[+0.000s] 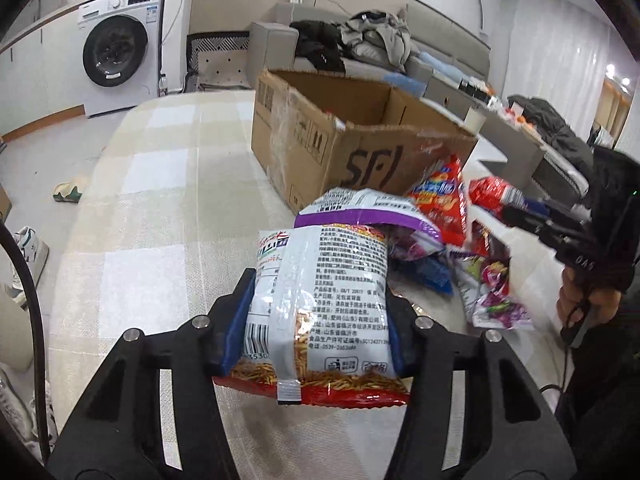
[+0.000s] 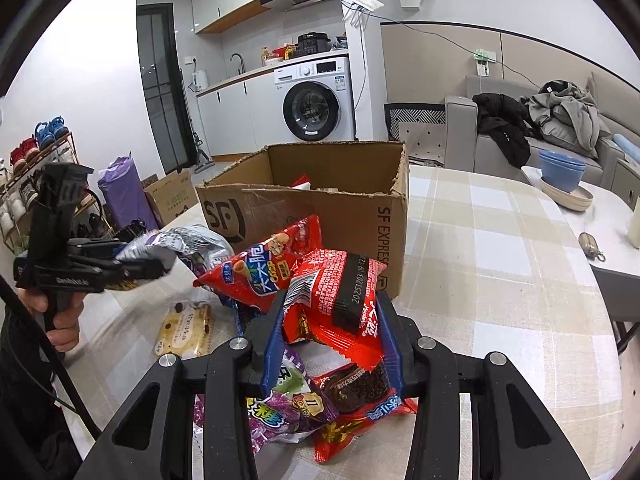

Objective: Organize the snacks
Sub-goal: 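Lift both held bags and carry them over the open box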

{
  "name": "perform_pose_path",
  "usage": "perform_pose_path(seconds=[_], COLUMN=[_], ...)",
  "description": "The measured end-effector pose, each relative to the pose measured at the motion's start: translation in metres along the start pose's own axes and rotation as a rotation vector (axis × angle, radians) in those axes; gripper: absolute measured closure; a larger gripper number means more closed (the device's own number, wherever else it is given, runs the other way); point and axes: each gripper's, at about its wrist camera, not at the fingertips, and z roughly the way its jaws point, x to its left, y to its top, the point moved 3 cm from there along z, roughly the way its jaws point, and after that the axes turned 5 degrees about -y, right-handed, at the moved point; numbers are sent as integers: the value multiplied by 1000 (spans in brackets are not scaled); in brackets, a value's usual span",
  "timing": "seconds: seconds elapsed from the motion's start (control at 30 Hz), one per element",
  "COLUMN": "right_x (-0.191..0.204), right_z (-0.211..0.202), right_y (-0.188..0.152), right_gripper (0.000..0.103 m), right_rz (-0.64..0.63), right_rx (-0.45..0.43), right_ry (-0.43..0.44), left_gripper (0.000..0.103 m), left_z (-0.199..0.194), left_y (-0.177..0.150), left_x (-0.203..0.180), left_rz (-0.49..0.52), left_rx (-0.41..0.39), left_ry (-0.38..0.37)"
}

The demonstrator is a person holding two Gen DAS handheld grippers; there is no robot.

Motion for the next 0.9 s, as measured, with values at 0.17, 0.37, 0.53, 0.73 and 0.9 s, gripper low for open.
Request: perform_pose_path(seconds=[0.17, 0.37, 0.53, 0.73, 0.9], right_x=[2, 5, 6, 8, 8], right_z=[-7, -12, -13, -14, -15], right_y=[2, 6, 15, 26, 36], right_gripper=[61, 61, 61, 61, 61], right_rz=[6, 6, 15, 28, 41], right_rx=[-35, -70, -96, -125, -161], right_ry=[12, 25, 38, 47, 56], left_gripper=[52, 52, 52, 52, 52], left_z=[-25, -43, -48, -45, -40], left_y=[9, 15, 20, 35, 48], left_x=[-19, -32, -38, -51, -65], left_rz=[2, 7, 8, 14, 26], left_rx=[-81, -134, -153, -161, -171], left_ry=[-8, -15, -12, 18, 40])
